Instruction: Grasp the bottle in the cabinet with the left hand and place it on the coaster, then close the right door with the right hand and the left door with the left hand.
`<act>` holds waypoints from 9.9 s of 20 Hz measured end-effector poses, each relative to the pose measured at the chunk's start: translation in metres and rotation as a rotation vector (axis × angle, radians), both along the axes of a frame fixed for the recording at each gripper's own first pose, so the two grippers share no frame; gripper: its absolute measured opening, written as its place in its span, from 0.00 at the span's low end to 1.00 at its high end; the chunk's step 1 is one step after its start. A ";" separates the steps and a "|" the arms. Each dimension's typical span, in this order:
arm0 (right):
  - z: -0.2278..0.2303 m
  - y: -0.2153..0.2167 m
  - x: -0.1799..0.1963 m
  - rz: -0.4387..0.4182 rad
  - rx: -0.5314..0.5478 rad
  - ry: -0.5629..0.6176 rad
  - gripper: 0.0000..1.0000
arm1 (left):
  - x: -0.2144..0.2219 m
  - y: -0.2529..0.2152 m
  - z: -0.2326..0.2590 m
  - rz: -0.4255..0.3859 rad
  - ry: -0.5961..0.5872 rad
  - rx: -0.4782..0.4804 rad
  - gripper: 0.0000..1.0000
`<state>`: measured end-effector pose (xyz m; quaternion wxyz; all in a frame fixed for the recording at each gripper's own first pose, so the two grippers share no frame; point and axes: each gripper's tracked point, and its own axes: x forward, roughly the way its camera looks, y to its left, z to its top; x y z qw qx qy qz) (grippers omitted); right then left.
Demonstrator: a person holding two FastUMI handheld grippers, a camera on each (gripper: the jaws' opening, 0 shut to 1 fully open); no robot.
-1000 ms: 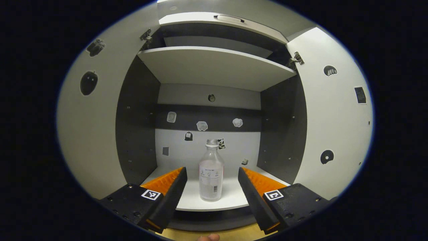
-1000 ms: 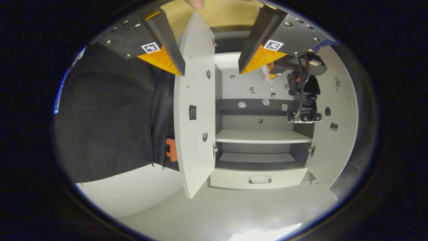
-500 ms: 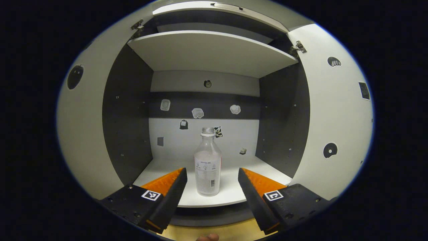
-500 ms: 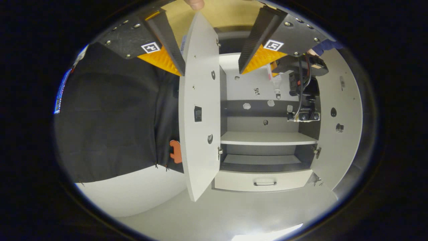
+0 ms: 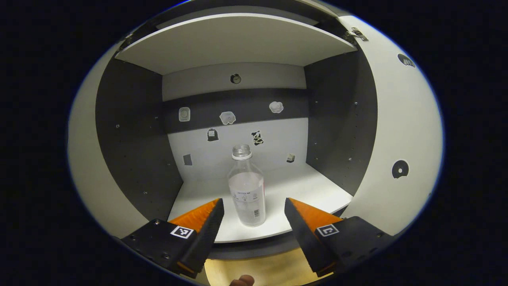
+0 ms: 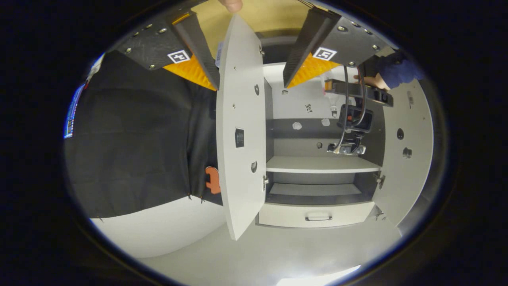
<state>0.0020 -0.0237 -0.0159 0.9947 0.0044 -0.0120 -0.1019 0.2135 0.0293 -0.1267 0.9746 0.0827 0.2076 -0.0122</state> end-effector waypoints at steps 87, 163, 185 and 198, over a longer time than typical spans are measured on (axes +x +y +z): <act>-0.065 -0.031 -0.041 0.018 -0.094 0.240 0.96 | -0.269 -0.020 -0.277 -0.043 0.020 -0.109 0.77; -0.017 -0.126 0.049 0.070 0.026 -0.017 0.97 | -0.196 -0.029 0.054 0.092 -0.263 -0.182 0.87; -0.016 -0.109 0.052 0.161 -0.033 -0.008 0.96 | -0.218 0.003 0.091 0.164 -0.305 -0.165 0.87; -0.021 -0.026 0.061 0.366 0.037 0.009 0.96 | -0.225 0.009 0.096 0.190 -0.317 -0.139 0.87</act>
